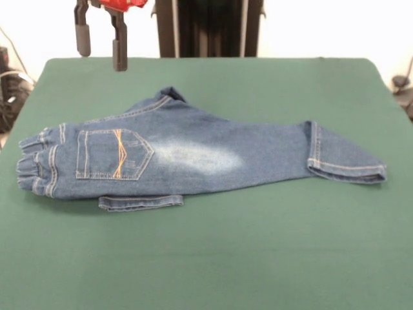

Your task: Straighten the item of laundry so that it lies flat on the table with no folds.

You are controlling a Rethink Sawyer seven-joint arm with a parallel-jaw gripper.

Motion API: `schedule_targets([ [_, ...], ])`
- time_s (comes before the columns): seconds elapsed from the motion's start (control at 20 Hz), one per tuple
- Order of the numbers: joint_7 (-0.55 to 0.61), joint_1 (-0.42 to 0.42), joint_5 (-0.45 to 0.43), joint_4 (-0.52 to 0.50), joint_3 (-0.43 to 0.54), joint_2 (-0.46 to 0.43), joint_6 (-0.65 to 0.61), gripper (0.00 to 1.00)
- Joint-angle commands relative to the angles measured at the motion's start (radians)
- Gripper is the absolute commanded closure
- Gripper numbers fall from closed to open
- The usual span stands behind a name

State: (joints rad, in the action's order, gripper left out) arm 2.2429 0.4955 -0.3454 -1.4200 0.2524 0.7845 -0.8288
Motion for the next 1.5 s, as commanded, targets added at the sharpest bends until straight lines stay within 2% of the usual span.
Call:
schedule_targets([
  [0.05,-0.132,-0.021,-0.01,-0.175,0.113,-0.093,0.083,0.0],
  [0.65,-0.15,-0.012,-0.066,-0.209,0.116,-0.116,0.225,0.0],
  [1.5,-0.147,0.002,-0.118,-0.195,0.133,-0.135,0.253,0.0],
])
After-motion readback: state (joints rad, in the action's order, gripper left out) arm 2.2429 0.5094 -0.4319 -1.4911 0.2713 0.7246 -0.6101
